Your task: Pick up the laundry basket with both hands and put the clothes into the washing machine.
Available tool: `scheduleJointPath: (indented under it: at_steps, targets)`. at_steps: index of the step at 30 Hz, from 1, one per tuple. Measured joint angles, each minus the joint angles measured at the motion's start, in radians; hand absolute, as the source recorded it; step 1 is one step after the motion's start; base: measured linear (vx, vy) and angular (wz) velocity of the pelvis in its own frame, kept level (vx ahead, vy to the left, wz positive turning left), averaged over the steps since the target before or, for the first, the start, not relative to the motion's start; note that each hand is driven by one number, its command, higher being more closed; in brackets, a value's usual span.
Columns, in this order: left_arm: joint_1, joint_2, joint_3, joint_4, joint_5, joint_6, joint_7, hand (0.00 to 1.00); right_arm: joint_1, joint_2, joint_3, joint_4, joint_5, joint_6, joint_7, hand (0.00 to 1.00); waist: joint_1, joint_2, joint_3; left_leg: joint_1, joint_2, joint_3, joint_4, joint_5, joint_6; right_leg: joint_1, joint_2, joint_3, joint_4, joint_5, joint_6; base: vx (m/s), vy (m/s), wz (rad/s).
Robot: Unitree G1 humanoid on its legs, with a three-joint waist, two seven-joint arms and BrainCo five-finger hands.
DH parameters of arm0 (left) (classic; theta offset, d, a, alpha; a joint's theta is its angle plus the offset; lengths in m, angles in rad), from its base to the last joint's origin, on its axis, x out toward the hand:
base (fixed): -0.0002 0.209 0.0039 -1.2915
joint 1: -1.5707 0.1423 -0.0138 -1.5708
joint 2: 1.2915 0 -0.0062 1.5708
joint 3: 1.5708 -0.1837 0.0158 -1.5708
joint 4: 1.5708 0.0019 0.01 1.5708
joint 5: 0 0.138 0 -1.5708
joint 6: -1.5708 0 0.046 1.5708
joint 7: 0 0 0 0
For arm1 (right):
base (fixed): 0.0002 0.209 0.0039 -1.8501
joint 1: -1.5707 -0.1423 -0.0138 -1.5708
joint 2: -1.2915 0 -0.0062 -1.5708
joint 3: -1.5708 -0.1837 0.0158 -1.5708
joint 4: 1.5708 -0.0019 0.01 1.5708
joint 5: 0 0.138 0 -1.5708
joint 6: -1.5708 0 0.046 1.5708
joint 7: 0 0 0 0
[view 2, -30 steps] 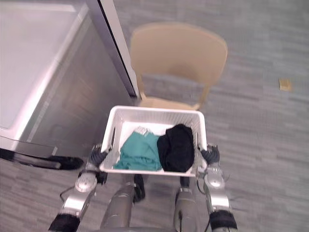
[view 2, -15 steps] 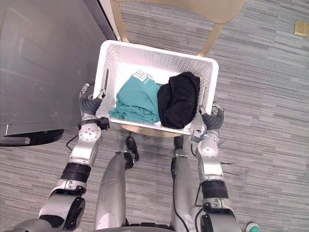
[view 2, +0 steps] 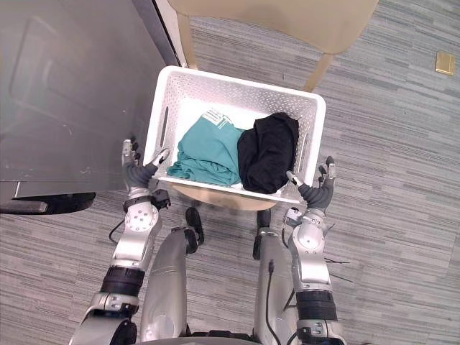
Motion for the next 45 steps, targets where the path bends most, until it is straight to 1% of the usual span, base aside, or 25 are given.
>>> scheduleJointPath:
  at_steps: [2,4,6,8,10,11,12,13,15,17,18,19,21,24,27,30,35,36,37,39,40,41,43,44,45]
  targets:
    - [0.043,0.001,0.011,-0.039,-0.003,-0.009,-0.008,0.0,0.043,-0.014,-0.014,-0.043,0.009,-0.008,0.018,0.0,0.005,0.0,0.0,0.031,0.0,-0.002,0.001,-0.01,-0.002,0.032,-0.001,-0.004,0.002,-0.017,-0.006,0.03,-0.023,0.09]
    - [0.115,0.001,0.017,-0.08,-0.03,-0.025,-0.053,0.0,0.102,-0.034,-0.015,-0.082,0.015,-0.01,0.063,0.0,0.01,0.0,-0.002,0.08,0.0,-0.003,-0.002,-0.027,-0.007,0.082,-0.005,-0.014,0.002,-0.035,-0.006,0.05,-0.016,0.1]
    - [0.161,-0.001,0.021,-0.089,-0.046,-0.034,-0.087,0.0,0.135,-0.034,-0.015,-0.097,0.015,-0.011,0.088,0.0,0.01,-0.002,-0.005,0.113,-0.001,-0.002,-0.009,-0.032,-0.009,0.115,-0.008,-0.019,0.0,-0.045,-0.006,0.07,-0.018,0.09]
    - [0.216,-0.003,0.024,-0.09,-0.063,-0.035,-0.118,0.0,0.17,-0.034,-0.014,-0.097,0.015,-0.01,0.119,0.0,0.012,-0.006,-0.017,0.153,-0.002,0.005,-0.021,-0.034,-0.008,0.15,-0.014,-0.024,-0.001,-0.057,-0.002,0.09,-0.025,0.07]
    - [0.298,-0.021,0.035,-0.085,-0.082,-0.034,-0.163,0.0,0.226,-0.033,-0.013,-0.093,0.014,-0.007,0.155,0.0,0.012,-0.008,-0.055,0.21,-0.009,0.011,-0.053,-0.034,-0.009,0.202,-0.019,-0.031,-0.019,-0.065,-0.002,0.16,-0.04,0.08]
    - [0.318,-0.024,0.037,-0.081,-0.088,-0.034,-0.177,0.0,0.239,-0.031,-0.013,-0.09,0.015,-0.007,0.169,0.0,0.011,-0.008,-0.063,0.23,-0.009,0.012,-0.062,-0.034,-0.009,0.221,-0.02,-0.034,-0.025,-0.065,-0.001,0.16,-0.037,0.09]
    - [0.352,-0.029,0.038,-0.056,-0.102,-0.034,-0.194,0.0,0.266,-0.028,-0.013,-0.072,0.015,-0.006,0.182,0.0,0.011,-0.007,-0.092,0.263,-0.01,0.015,-0.08,-0.034,-0.009,0.255,-0.021,-0.043,-0.042,-0.069,0.0,0.16,-0.038,0.08]
    - [0.38,-0.03,0.039,-0.016,-0.103,-0.032,-0.221,0.0,0.287,-0.025,-0.015,-0.033,0.014,-0.006,0.203,0.0,0.012,-0.008,-0.126,0.294,-0.01,0.019,-0.101,-0.034,-0.009,0.287,-0.021,-0.05,-0.062,-0.069,0.0,0.16,-0.039,0.08]
    - [0.412,-0.033,0.04,0.062,-0.104,-0.028,-0.251,0.0,0.305,-0.013,-0.017,0.046,0.014,-0.003,0.227,0.0,0.012,-0.009,-0.175,0.342,-0.015,0.028,-0.136,-0.032,-0.011,0.331,-0.022,-0.053,-0.094,-0.069,0.0,0.15,-0.029,0.01]
    - [0.423,-0.034,0.04,0.159,-0.102,-0.019,-0.278,0.0,0.318,-0.001,-0.019,0.134,0.014,0.005,0.25,0.0,0.011,-0.009,-0.198,0.404,-0.022,0.039,-0.176,-0.029,-0.016,0.387,-0.024,-0.051,-0.127,-0.069,0.001,0.12,-0.012,-0.02]
    - [0.427,-0.033,0.04,0.227,-0.1,-0.007,-0.292,0.0,0.329,0.009,-0.026,0.194,0.014,0.017,0.261,0.0,0.012,-0.01,-0.224,0.432,-0.024,0.043,-0.196,-0.027,-0.019,0.413,-0.024,-0.052,-0.147,-0.067,0.003,0.07,-0.004,-0.01]
    - [0.426,-0.033,0.042,0.265,-0.1,-0.005,-0.293,0.0,0.33,0.011,-0.03,0.23,0.015,0.021,0.263,0.0,0.011,-0.011,-0.234,0.444,-0.025,0.046,-0.208,-0.025,-0.022,0.425,-0.024,-0.052,-0.158,-0.065,0.006,0.09,-0.009,-0.02]
    - [0.409,-0.027,0.059,0.436,-0.099,0.008,-0.309,0.0,0.321,0.014,-0.051,0.379,0.015,0.037,0.279,0.0,0.011,-0.012,-0.266,0.494,-0.03,0.057,-0.254,-0.016,-0.033,0.469,-0.024,-0.051,-0.203,-0.055,0.013,0.08,-0.008,-0.06]
    - [0.385,-0.018,0.091,0.617,-0.084,0.022,-0.309,0.0,0.305,0.012,-0.069,0.558,0.019,0.043,0.282,0.0,0.008,-0.008,-0.293,0.561,-0.038,0.078,-0.322,0.004,-0.04,0.526,-0.022,-0.043,-0.269,-0.03,0.019,0.09,0.003,-0.12]
    - [0.384,-0.013,0.121,0.701,-0.058,0.023,-0.308,0.0,0.273,0.006,-0.101,0.692,0.027,0.049,0.284,0.0,0.009,-0.006,-0.312,0.607,-0.054,0.104,-0.393,0.034,-0.043,0.546,-0.022,-0.018,-0.322,0.001,0.023,0.06,0.003,-0.24]
    - [0.377,-0.004,0.127,0.736,-0.055,0.022,-0.308,0.0,0.252,0.002,-0.119,0.75,0.029,0.06,0.296,0.0,0.007,-0.004,-0.312,0.633,-0.056,0.123,-0.424,0.048,-0.044,0.559,-0.02,-0.01,-0.349,0.022,0.026,0.0,-0.001,-0.21]
    - [0.361,-0.005,0.128,0.776,-0.02,0.021,-0.308,0.0,0.236,0.003,-0.115,0.787,0.046,0.065,0.301,0.0,0.01,-0.011,-0.309,0.648,-0.053,0.162,-0.419,0.05,-0.043,0.554,-0.015,0.03,-0.357,0.047,0.026,-0.06,0.005,-0.23]
    - [0.358,-0.004,0.128,0.777,-0.019,0.021,-0.308,0.0,0.229,0.004,-0.114,0.79,0.046,0.065,0.301,0.0,0.011,-0.014,-0.307,0.645,-0.052,0.168,-0.41,0.049,-0.043,0.546,-0.014,0.037,-0.349,0.047,0.026,-0.12,-0.003,-0.11]
    - [0.349,-0.003,0.128,0.778,-0.019,0.021,-0.307,0.0,0.215,0.006,-0.11,0.792,0.045,0.065,0.301,0.0,0.009,-0.018,-0.305,0.614,-0.043,0.169,-0.382,0.042,-0.033,0.521,-0.012,0.037,-0.323,0.047,0.026,-0.15,-0.009,-0.06]
    - [0.333,-0.002,0.129,0.776,-0.019,0.021,-0.307,0.0,0.21,0.008,-0.109,0.801,0.045,0.065,0.301,0.0,0.009,-0.027,-0.3,0.581,-0.031,0.161,-0.348,0.027,-0.032,0.5,-0.001,0.037,-0.31,0.05,0.024,-0.17,-0.023,0.0]
    - [0.322,-0.007,0.131,0.776,-0.019,0.02,-0.307,0.0,0.189,0.018,-0.107,0.808,0.045,0.067,0.3,0.0,0.014,-0.031,-0.293,0.558,-0.011,0.154,-0.344,0.025,-0.026,0.481,0.002,0.03,-0.268,0.037,0.02,-0.17,-0.024,0.12]
    - [0.326,-0.003,0.145,0.778,-0.019,0.021,-0.306,0.0,0.189,0.029,-0.085,0.808,0.045,0.068,0.3,0.0,0.013,-0.033,-0.286,0.549,0.0,0.148,-0.339,0.028,-0.032,0.442,-0.003,0.0,-0.065,-0.054,0.014,-0.14,-0.051,0.23]
    - [0.337,-0.001,0.156,0.774,-0.021,0.021,-0.305,0.0,0.207,0.039,-0.068,0.808,0.046,0.066,0.301,0.0,0.014,-0.055,-0.298,0.545,-0.001,0.115,-0.334,0.028,-0.043,0.466,-0.003,-0.001,0.059,-0.133,0.049,-0.08,-0.123,0.48]
    - [0.339,0.001,0.157,0.763,-0.021,0.021,-0.305,0.0,0.214,0.044,-0.068,0.809,0.046,0.065,0.301,0.0,0.021,-0.07,-0.303,0.532,-0.014,0.085,-0.325,0.032,-0.05,0.508,-0.001,0.003,0.015,-0.181,0.044,-0.04,-0.206,0.57]
    - [0.335,0.001,0.165,0.761,-0.021,0.015,-0.304,0.0,0.213,0.044,-0.069,0.812,0.047,0.062,0.3,0.0,0.044,-0.084,-0.314,0.513,-0.033,0.068,-0.337,0.044,-0.061,0.54,-0.002,0.004,-0.073,-0.23,-0.007,-0.04,-0.236,0.41]
